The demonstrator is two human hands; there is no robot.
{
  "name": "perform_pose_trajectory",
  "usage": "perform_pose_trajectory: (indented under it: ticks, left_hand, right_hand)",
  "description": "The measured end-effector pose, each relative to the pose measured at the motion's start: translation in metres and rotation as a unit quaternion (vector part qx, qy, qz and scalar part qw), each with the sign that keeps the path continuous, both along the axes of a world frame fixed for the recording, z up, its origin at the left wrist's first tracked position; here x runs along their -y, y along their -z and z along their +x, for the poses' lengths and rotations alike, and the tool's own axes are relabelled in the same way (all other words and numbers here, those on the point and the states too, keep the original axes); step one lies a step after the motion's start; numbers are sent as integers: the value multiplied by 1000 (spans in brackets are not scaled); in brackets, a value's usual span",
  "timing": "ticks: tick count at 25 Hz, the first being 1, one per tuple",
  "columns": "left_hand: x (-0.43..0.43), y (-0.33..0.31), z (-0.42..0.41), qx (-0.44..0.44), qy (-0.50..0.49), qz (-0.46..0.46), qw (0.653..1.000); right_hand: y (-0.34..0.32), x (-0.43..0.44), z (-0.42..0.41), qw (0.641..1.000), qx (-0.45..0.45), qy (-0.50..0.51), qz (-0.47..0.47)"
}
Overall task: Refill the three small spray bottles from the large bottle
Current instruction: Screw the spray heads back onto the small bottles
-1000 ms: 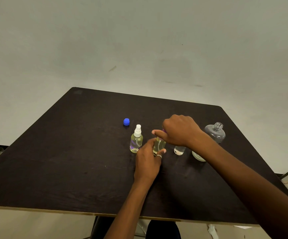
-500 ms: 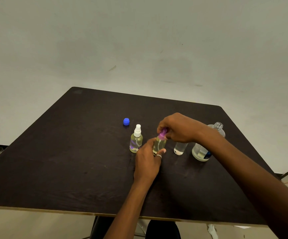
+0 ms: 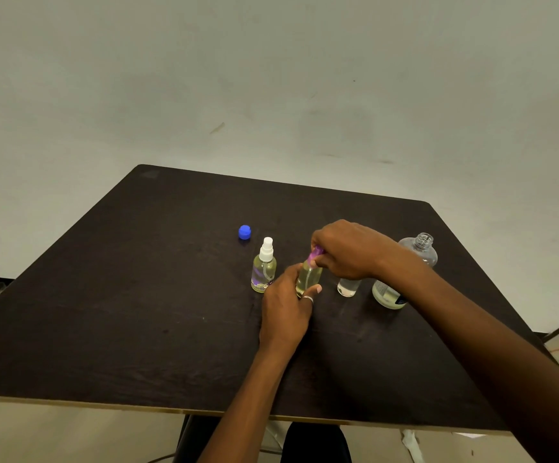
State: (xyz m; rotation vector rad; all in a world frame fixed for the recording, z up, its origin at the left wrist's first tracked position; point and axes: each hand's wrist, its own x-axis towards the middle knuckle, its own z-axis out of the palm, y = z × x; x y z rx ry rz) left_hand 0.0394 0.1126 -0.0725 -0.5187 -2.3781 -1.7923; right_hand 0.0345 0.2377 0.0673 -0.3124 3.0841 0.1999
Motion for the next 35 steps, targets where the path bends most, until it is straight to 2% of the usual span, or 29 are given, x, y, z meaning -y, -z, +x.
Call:
perform_pose_trajectory:
  ticks: [9, 17, 22, 30, 35]
  left_hand:
    - [-1, 2, -2, 5, -5, -4, 1000]
    - [-5, 7, -3, -21, -26, -17, 999]
    - [-8, 10, -4, -23, -26, -7, 999]
    - [-3, 5, 0, -25, -10, -13, 1000]
    - [-1, -1, 5, -23, -12, -17, 1000]
  right_hand:
    - [10, 5, 6, 999, -48, 14, 22]
    - [15, 21, 16, 989, -109, 90, 35]
    - [13, 31, 18, 984, -112, 135, 18]
    - [12, 34, 22, 983, -109, 150, -4]
    - [9, 26, 27, 979, -91, 172, -57]
